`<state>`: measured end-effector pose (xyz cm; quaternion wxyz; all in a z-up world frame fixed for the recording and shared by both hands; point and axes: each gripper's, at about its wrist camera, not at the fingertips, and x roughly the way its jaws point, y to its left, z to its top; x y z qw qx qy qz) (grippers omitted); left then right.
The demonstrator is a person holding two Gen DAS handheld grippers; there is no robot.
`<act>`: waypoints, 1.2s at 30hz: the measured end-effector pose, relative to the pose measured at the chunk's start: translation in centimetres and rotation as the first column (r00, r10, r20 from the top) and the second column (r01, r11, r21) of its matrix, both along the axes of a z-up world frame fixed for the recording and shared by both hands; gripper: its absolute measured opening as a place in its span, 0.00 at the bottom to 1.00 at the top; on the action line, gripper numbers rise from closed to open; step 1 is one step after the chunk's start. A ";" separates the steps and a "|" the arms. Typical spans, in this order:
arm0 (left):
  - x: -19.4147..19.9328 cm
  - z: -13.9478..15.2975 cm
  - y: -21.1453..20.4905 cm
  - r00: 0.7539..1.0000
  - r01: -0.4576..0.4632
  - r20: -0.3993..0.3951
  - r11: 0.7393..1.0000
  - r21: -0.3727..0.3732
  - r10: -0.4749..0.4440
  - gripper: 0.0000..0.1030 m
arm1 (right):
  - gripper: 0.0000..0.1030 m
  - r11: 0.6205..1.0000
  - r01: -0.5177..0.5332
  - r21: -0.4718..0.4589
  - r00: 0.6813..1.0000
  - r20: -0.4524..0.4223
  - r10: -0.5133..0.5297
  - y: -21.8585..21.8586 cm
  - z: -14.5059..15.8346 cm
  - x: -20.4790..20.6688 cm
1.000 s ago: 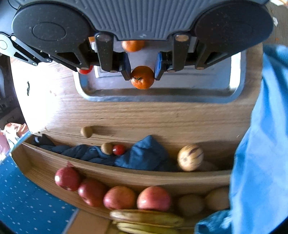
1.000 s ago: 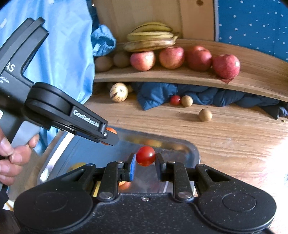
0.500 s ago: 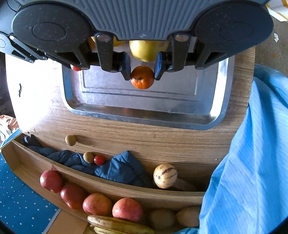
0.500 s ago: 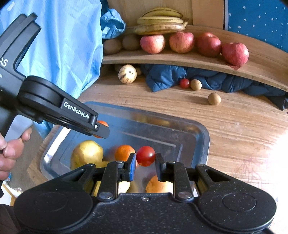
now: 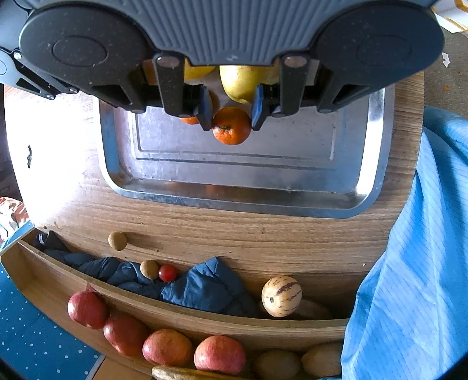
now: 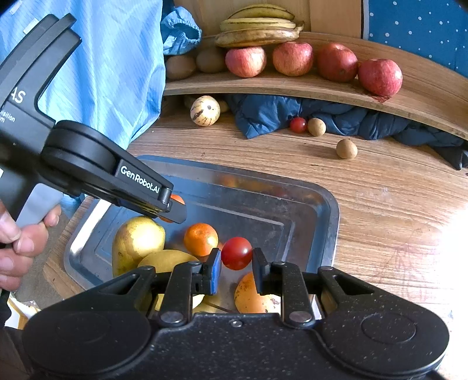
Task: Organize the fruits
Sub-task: 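Carry tangerine and cherry tomato over the tray and open both tools, then lift both tools away from the tray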
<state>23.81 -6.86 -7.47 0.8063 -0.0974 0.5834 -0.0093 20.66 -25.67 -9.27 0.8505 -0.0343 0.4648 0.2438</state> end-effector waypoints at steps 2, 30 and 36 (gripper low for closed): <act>0.1 -0.1 -0.1 1.000 0.001 -0.003 1.000 0.001 -0.001 0.30 | 0.24 1.000 0.001 0.000 1.000 -0.001 -0.001 0.0 0.0 0.0; -2.7 2.3 0.1 0.999 0.001 0.052 0.999 0.044 -0.003 0.80 | 0.65 0.999 0.028 0.046 0.999 0.039 -0.030 -1.7 1.6 -1.9; -5.6 3.9 1.3 0.997 0.020 0.077 0.997 0.077 -0.026 0.92 | 0.81 0.998 0.019 0.067 0.999 0.036 -0.021 -1.7 2.4 -3.1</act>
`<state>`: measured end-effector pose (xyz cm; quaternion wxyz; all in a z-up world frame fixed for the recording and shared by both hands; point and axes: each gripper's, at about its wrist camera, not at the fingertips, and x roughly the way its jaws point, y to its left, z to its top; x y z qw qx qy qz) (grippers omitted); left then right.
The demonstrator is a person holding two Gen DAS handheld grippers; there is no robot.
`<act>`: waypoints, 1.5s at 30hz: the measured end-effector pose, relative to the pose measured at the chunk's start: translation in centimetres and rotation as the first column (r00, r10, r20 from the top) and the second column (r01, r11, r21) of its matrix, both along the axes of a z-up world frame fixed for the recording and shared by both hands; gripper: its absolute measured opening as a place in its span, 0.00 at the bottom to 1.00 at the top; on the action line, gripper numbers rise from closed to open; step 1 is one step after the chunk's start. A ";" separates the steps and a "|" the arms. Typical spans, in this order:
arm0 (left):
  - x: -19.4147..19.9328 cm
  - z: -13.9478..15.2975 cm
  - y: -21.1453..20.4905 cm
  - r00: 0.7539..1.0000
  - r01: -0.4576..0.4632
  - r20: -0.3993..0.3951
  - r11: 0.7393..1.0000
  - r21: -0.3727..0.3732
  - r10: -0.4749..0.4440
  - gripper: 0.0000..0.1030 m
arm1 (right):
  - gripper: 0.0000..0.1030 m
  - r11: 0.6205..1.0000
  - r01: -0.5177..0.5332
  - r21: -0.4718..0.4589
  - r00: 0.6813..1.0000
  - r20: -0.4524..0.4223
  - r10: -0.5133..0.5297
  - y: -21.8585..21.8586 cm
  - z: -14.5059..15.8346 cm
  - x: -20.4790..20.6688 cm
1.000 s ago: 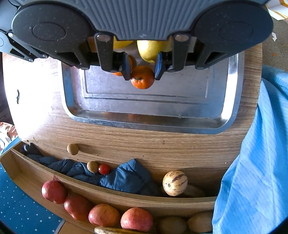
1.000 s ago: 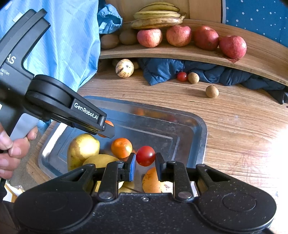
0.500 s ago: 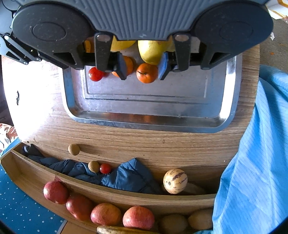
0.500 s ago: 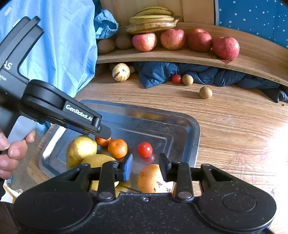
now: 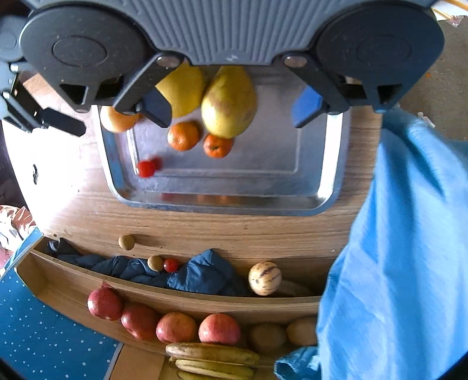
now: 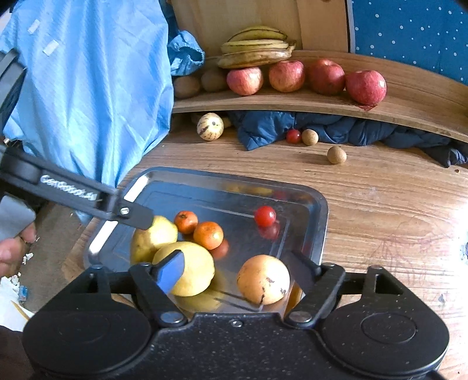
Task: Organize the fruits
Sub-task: 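Lift both tools away from the tray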
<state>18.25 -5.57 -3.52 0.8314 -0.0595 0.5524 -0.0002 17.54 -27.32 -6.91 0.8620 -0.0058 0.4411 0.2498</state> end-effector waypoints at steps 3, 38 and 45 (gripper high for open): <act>-1.3 0.1 0.7 1.000 0.004 -0.017 1.000 0.008 -0.004 0.97 | 0.89 1.000 -0.009 -0.001 1.000 -0.011 0.009 0.1 0.2 -0.5; 1.0 -2.7 3.2 0.979 -0.024 -0.193 0.982 0.186 0.061 0.99 | 0.99 0.997 0.070 -0.038 0.992 -0.104 -0.074 -1.3 -1.9 3.9; 3.7 -2.9 2.9 0.980 -0.012 -0.193 0.980 0.199 0.052 0.99 | 0.99 0.996 0.083 -0.034 0.990 -0.111 -0.086 -1.3 -2.4 5.8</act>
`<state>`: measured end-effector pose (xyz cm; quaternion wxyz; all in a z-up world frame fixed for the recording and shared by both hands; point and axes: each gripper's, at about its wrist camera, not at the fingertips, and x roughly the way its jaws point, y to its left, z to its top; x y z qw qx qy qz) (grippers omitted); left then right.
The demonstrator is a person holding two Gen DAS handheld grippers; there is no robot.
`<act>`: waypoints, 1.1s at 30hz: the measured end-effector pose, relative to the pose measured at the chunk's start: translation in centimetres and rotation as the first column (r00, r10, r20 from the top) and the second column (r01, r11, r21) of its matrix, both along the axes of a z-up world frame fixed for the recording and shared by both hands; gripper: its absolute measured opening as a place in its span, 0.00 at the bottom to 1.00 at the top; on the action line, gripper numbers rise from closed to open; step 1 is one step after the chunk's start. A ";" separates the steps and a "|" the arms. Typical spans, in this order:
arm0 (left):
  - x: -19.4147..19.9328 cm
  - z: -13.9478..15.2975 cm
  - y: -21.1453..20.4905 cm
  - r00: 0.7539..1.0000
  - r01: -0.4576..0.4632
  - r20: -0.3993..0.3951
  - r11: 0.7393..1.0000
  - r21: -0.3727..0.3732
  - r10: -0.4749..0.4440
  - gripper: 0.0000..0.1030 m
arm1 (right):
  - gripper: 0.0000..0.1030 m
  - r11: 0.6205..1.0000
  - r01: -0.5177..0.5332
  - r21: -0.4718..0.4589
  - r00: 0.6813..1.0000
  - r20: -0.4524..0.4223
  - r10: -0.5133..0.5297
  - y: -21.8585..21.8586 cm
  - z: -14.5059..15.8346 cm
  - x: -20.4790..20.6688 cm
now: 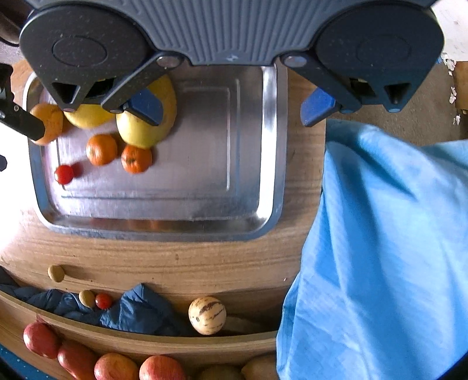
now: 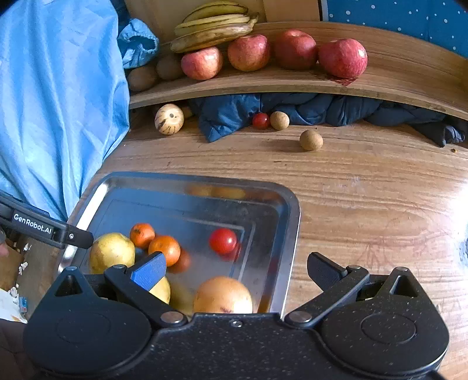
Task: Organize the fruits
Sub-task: 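Lift both tools away from the tray, then reach the left tool to the striped pepino while the right tool reaches another cherry tomato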
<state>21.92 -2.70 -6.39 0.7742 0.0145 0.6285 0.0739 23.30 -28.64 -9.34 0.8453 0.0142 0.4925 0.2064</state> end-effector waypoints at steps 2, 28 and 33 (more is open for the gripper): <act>0.8 -0.1 -0.1 1.000 0.000 -0.001 1.000 0.005 0.000 0.99 | 0.99 1.000 0.006 0.006 1.000 0.001 -0.006 0.0 -0.1 0.5; 12.9 -1.8 -0.7 0.997 0.010 0.072 1.000 -0.014 -0.009 0.99 | 0.99 0.998 0.060 0.022 0.998 0.013 -0.060 1.4 -1.9 7.6; 14.6 -1.9 0.3 0.993 -0.045 0.109 0.998 -0.036 0.049 0.99 | 0.99 0.998 0.050 0.034 0.997 0.050 -0.052 2.4 -1.6 9.2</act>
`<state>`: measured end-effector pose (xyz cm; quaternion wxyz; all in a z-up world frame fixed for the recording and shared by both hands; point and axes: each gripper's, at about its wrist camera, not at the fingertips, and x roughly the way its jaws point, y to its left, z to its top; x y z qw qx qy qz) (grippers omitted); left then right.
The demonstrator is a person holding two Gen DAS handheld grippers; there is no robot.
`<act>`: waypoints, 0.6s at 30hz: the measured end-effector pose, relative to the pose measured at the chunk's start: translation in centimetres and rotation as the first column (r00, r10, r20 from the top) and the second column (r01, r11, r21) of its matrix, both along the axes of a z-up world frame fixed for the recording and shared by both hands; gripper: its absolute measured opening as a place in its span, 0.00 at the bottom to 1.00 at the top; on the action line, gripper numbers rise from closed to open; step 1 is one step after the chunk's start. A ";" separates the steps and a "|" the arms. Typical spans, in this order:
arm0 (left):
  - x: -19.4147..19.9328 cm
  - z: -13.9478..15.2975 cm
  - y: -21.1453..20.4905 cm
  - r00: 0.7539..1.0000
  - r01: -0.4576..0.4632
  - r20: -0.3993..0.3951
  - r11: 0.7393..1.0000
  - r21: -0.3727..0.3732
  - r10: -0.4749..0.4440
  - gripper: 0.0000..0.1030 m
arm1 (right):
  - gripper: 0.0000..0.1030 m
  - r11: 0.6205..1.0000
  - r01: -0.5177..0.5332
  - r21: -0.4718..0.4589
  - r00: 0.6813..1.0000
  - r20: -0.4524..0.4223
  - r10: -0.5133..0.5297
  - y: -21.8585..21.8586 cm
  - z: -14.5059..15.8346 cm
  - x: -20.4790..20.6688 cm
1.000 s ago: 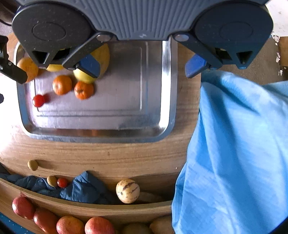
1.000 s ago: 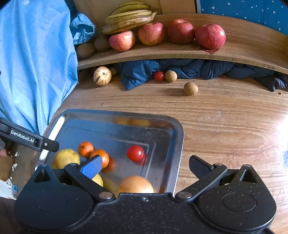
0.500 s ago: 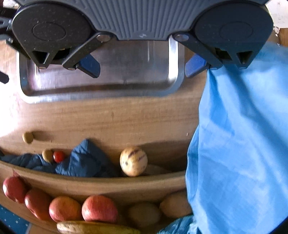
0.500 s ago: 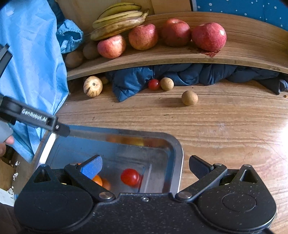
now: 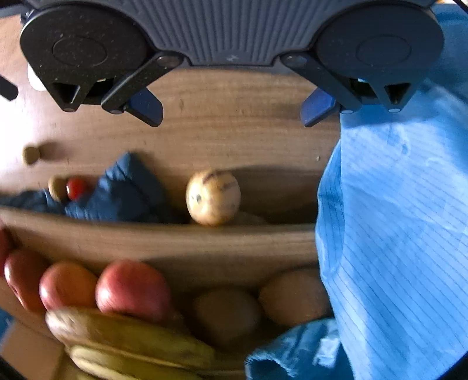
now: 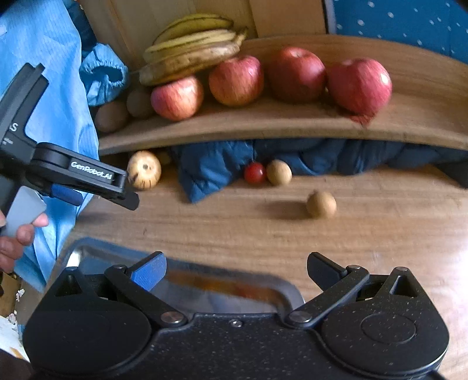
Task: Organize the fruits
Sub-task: 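Reach the left tool to the striped pepino while the right tool reaches another cherry tomato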
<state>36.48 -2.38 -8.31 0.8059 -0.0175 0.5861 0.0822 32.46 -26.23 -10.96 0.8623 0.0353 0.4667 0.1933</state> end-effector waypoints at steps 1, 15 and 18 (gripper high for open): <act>0.4 -0.1 0.2 1.000 -0.011 0.006 1.000 -0.005 0.011 0.99 | 0.99 1.000 -0.005 -0.002 1.000 0.003 0.005 0.3 0.0 0.4; 4.1 -0.8 2.0 0.999 -0.023 0.048 0.999 -0.048 0.026 0.98 | 0.77 1.000 -0.021 0.003 1.000 -0.003 0.021 3.3 -1.1 4.9; 4.4 -0.9 2.1 0.999 -0.016 0.049 0.998 -0.061 0.019 0.96 | 0.72 1.000 0.010 -0.009 1.000 -0.001 -0.010 3.2 -1.4 5.6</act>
